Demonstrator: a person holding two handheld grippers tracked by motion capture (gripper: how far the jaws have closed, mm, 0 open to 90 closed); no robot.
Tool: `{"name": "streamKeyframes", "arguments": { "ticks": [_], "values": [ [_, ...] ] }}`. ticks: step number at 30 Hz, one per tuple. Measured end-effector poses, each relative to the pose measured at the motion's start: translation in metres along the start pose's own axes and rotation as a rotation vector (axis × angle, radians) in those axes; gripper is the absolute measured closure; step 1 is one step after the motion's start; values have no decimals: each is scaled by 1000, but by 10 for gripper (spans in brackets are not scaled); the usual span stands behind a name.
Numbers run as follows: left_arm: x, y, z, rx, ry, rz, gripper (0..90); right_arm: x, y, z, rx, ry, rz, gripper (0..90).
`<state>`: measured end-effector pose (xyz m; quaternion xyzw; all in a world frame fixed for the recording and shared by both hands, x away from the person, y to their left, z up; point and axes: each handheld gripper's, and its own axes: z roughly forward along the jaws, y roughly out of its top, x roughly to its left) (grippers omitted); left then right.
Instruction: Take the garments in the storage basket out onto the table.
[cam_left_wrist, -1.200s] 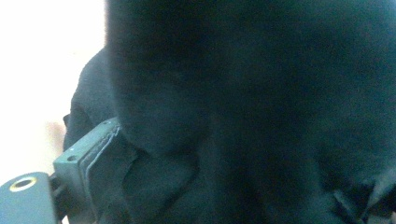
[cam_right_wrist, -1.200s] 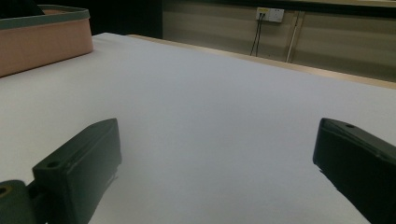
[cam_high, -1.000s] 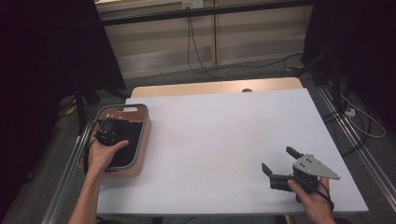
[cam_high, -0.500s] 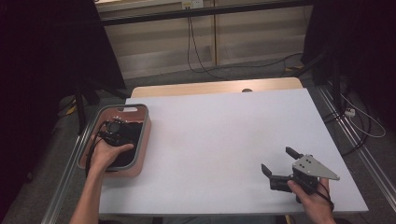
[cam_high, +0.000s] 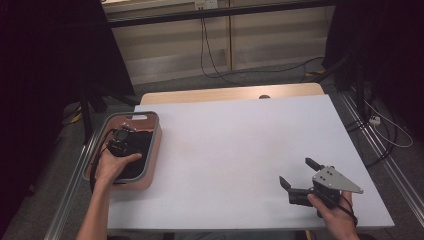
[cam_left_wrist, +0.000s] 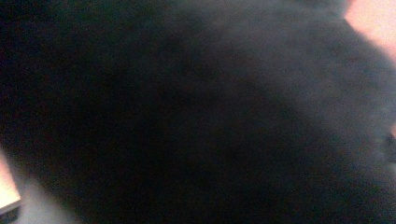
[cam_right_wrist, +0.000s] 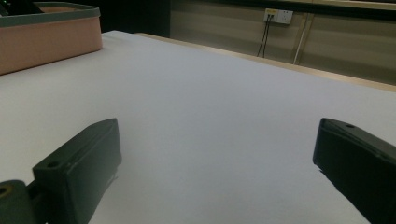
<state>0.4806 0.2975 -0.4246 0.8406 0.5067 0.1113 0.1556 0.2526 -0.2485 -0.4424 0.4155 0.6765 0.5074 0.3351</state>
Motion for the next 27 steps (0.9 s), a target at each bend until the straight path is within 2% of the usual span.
{"name": "streamKeyframes", "arguments": {
  "ticks": [2, 8, 11, 14, 15, 17, 20, 23, 25, 27],
  "values": [
    [-1, 0, -1, 3, -7, -9, 275, 0, 0, 0, 5, -1, -4, 7],
    [-6, 3, -5, 22, 25, 21, 552, 1, 0, 1, 3, 0, -6, 7],
    [-6, 4, -7, 25, 34, 6, 628, 1, 0, 1, 3, -1, -6, 7],
    [-5, 3, -10, 10, 28, -22, 657, 1, 0, 2, 4, 0, -4, 7],
    [-4, 3, -11, 5, 30, -19, 663, 1, 0, 2, 4, 0, -3, 7],
    [-2, 2, -13, -19, 19, -41, 669, 0, 0, 2, 6, -1, -2, 7],
    [-4, 1, -20, -41, 36, -8, 672, 0, 0, 3, 8, -2, -1, 7],
    [-4, -1, -30, -96, 13, -24, 673, 1, 0, 4, 9, -3, -8, 7],
    [-3, -2, -36, -116, 38, -27, 673, 1, 0, 3, 8, -5, -9, 7],
    [-2, -4, -42, -144, 42, -38, 673, 1, 1, 3, 6, -2, -8, 7]
  ]
}}
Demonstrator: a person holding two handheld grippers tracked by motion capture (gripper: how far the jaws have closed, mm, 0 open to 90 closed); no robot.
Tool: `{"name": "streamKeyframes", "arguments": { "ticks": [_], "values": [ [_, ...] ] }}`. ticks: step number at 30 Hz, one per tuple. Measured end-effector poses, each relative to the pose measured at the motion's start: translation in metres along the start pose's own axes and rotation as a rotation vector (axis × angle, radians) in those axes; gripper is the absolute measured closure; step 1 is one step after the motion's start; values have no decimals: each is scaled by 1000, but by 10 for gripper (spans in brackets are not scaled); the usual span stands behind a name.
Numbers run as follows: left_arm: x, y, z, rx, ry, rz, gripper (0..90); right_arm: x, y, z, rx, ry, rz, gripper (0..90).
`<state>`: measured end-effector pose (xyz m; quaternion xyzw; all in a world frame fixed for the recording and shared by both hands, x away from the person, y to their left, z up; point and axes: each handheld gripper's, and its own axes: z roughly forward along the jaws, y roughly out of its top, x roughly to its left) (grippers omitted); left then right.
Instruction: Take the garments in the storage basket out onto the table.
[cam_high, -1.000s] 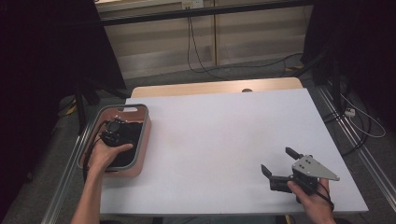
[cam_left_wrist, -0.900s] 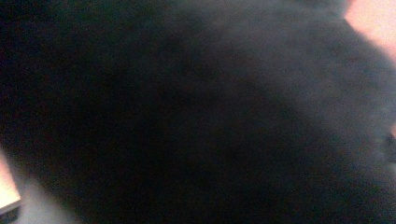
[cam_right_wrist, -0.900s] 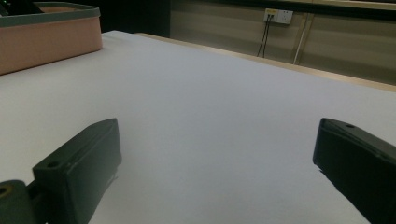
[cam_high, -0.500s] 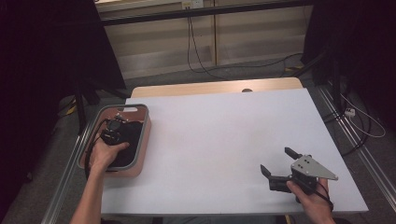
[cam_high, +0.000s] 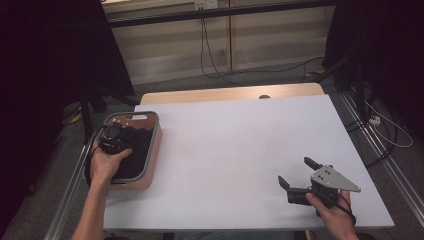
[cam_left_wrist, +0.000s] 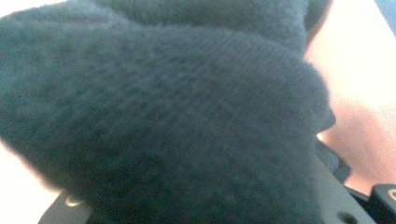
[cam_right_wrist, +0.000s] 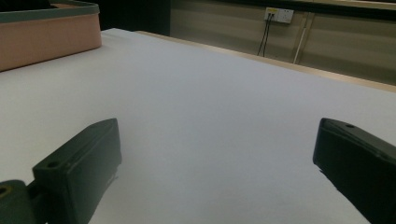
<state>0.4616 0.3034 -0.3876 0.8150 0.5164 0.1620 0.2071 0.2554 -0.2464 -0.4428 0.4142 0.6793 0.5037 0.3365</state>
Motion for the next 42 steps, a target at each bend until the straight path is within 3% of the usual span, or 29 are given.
{"name": "streamKeyframes", "arguments": {
  "ticks": [6, 12, 16, 25, 32, 37, 42],
  "values": [
    [6, -11, -16, -61, 3, -29, 673, 0, 0, 2, 0, 5, 1, 7],
    [10, -25, -29, -155, -26, -113, 672, -1, 0, 4, 5, 6, 5, 7],
    [15, -30, -35, -190, -43, -139, 672, -1, 0, 4, 5, 4, 11, 7],
    [15, -36, -47, -263, -61, -180, 672, -2, -1, 2, 2, 7, 16, 7],
    [13, -41, -64, -348, -84, -213, 671, 1, 1, 2, -3, 14, 1, 7],
    [10, -43, -78, -375, -84, -196, 671, 2, 1, 1, -4, 20, 0, 7],
    [7, -44, -86, -421, -85, -206, 671, 2, 1, 2, -3, 18, 1, 7]
  ]
}}
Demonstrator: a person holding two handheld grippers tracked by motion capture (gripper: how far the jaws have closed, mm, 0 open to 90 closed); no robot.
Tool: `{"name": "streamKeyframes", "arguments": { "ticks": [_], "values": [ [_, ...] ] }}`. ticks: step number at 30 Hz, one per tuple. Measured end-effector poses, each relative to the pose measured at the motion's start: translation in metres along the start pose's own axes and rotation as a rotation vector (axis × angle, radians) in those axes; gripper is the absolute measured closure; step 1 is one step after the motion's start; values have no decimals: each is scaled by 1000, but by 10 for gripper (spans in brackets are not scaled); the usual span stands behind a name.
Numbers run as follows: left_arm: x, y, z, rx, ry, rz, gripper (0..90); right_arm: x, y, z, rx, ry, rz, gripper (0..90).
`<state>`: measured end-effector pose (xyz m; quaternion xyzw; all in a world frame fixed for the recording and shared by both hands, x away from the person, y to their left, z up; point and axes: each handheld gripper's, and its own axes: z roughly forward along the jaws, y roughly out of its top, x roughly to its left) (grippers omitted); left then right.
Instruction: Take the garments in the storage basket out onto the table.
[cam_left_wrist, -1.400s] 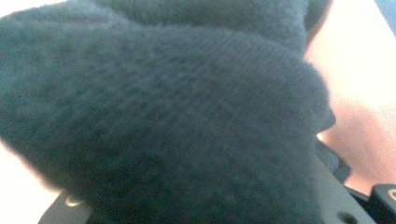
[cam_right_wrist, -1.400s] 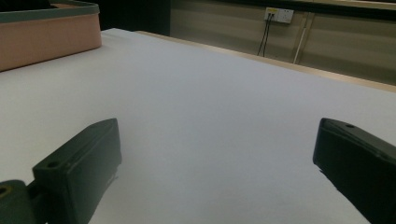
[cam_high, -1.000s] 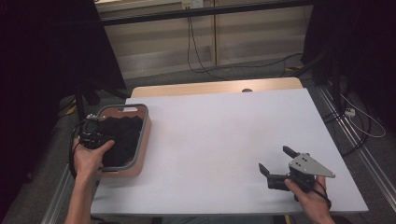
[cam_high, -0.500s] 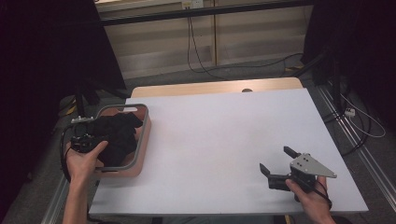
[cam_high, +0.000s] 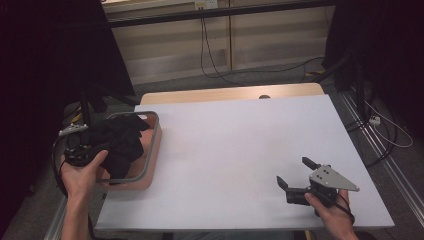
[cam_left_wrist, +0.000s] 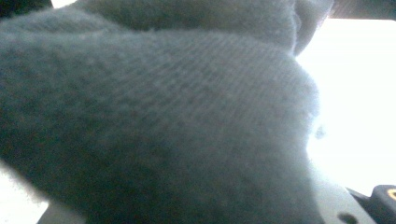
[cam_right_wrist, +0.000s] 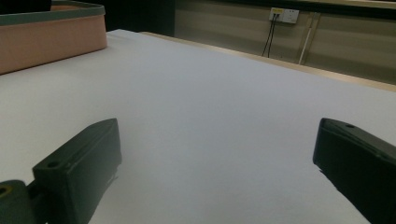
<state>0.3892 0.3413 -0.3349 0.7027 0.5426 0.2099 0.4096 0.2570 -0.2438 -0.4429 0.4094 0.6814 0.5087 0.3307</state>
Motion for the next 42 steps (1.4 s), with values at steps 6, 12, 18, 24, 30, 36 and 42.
{"name": "streamKeyframes", "arguments": {
  "ticks": [6, 12, 18, 24, 30, 36, 42],
  "values": [
    [-4, 3, -12, -58, 3, 0, 671, 1, 0, 0, 1, 3, -1, 7],
    [-8, 5, -21, -97, 7, 2, 671, 1, 0, 0, 1, 4, 0, 7],
    [-8, 4, -26, -166, -4, -11, 669, 0, 0, 0, -4, -2, -2, 7],
    [-11, 5, -34, -243, 12, -8, 669, 0, 0, 1, -3, 1, -4, 7],
    [-13, 4, -44, -324, 16, -5, 669, 0, 0, 1, -3, 1, -3, 7],
    [-16, 3, -51, -406, 27, 8, 669, 0, 0, 1, -3, 1, -3, 7],
    [-20, 3, -56, -476, 29, 24, 669, 0, 0, 1, -3, 1, -4, 7]
  ]
}}
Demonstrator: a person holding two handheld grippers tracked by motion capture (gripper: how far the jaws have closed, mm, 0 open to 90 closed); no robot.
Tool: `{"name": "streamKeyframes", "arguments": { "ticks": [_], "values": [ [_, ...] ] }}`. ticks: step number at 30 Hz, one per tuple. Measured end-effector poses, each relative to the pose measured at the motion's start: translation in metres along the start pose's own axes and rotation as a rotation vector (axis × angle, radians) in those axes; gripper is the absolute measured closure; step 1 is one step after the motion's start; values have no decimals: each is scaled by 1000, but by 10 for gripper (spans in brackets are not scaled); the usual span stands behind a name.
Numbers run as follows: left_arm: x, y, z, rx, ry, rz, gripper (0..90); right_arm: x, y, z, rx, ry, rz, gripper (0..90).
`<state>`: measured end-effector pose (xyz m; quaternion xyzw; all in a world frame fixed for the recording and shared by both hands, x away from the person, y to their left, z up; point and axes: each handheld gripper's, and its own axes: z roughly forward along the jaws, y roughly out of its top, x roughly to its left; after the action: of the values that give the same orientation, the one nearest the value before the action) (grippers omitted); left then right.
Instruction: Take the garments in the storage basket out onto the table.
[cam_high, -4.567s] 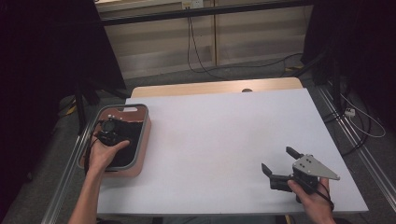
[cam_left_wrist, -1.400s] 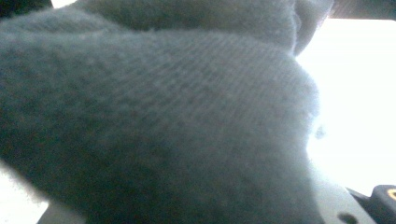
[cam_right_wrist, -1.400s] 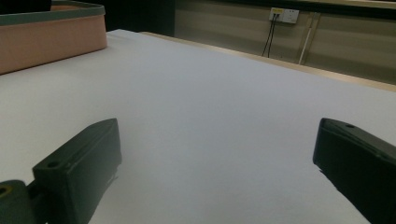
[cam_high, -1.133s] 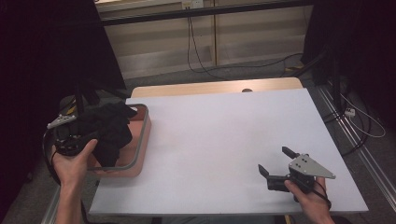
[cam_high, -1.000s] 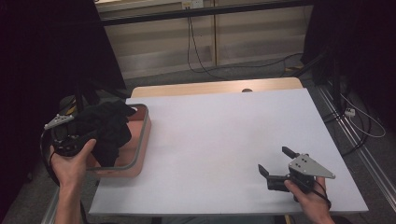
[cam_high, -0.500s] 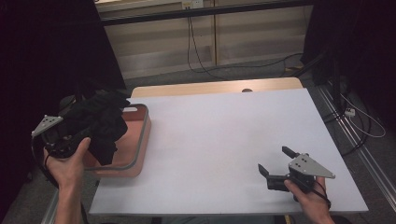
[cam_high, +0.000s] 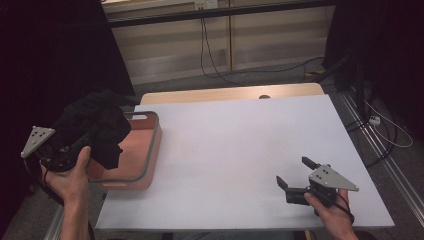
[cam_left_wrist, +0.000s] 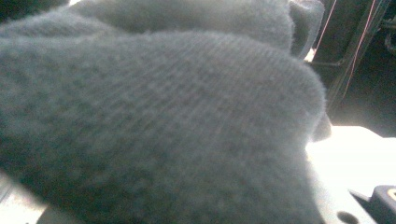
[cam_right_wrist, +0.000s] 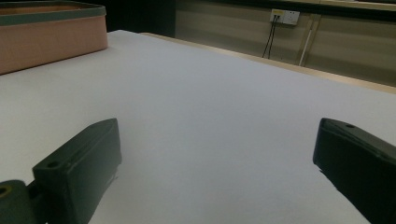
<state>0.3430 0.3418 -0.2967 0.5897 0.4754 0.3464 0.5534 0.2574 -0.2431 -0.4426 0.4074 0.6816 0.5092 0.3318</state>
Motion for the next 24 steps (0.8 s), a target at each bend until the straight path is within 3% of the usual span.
{"name": "streamKeyframes", "arguments": {
  "ticks": [11, 24],
  "values": [
    [-14, 6, -3, -124, -12, 10, 669, 0, 0, 0, -3, -1, -2, 7],
    [-45, 17, 13, -138, -118, 9, 669, 0, 1, 1, -4, 1, -4, 7]
  ]
}}
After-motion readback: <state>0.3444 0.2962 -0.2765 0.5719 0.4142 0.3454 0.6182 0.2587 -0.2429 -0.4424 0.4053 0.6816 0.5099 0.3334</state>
